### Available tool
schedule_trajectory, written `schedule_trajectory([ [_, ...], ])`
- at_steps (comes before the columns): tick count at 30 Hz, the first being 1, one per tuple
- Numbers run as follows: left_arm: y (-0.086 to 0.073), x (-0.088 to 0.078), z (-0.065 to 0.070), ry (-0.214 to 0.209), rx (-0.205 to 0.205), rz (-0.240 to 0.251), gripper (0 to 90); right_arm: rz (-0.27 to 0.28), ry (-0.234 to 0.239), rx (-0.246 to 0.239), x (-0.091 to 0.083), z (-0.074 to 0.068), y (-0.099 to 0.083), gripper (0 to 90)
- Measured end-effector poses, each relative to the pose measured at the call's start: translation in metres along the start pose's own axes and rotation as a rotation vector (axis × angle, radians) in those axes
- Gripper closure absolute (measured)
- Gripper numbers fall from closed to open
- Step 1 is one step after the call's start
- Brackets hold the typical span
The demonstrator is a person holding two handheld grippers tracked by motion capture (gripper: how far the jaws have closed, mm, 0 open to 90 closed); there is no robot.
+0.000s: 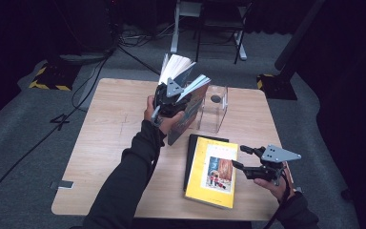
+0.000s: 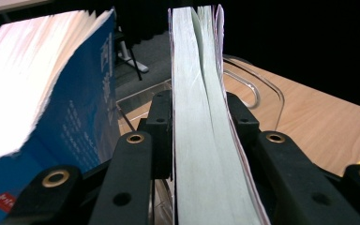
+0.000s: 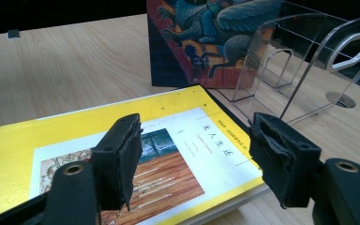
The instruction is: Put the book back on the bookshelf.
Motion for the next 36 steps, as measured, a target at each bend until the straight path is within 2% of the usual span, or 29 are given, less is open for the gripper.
schedule_trajectory([
  [4, 0.001, 0.001, 0.002, -0.008, 0.002, -0.019, 69.4, -0.007, 0.005, -0.004, 0.001, -0.002, 0.0, 35.4],
  [6, 0.002, 0.001, 0.004, -0.008, 0.018, -0.024, 71.2, -0.012, 0.008, -0.006, 0.001, -0.002, -0.001, 35.6],
  [8, 0.004, 0.002, 0.006, 0.009, 0.03, -0.024, 72.7, -0.018, 0.012, -0.008, 0.002, -0.002, -0.002, 35.7],
  [10, 0.007, 0.004, 0.008, 0.045, 0.042, -0.021, 73.0, -0.024, 0.013, -0.01, 0.002, -0.002, -0.002, 35.7],
  [14, 0.013, 0.012, 0.009, 0.075, 0.016, -0.022, 73.2, -0.02, 0.013, -0.009, 0.001, -0.002, -0.002, 36.0],
  [18, 0.021, 0.019, 0.008, 0.111, 0.013, -0.037, 73.2, -0.018, 0.016, -0.012, 0.0, -0.002, -0.002, 36.0],
  [20, 0.023, 0.021, 0.007, 0.115, 0.007, -0.038, 73.2, -0.017, 0.016, -0.01, 0.0, -0.002, -0.002, 36.0],
  [29, 0.046, 0.038, -0.004, 0.164, -0.011, -0.025, 73.1, -0.013, 0.013, -0.009, -0.002, -0.001, -0.003, 36.1],
  [36, 0.053, 0.051, -0.013, 0.199, -0.044, -0.015, 72.9, -0.006, 0.011, -0.005, -0.004, 0.001, -0.003, 36.1],
])
Point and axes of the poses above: each handheld gripper's, and its own axes: x roughly forward along the jaws, y roughly out of its top, z roughly to its right, the point moved 10 cm from there along x, roughly forward along the jaws, and after that the axes turned 12 degrees about -z, right-handed, at the moved point
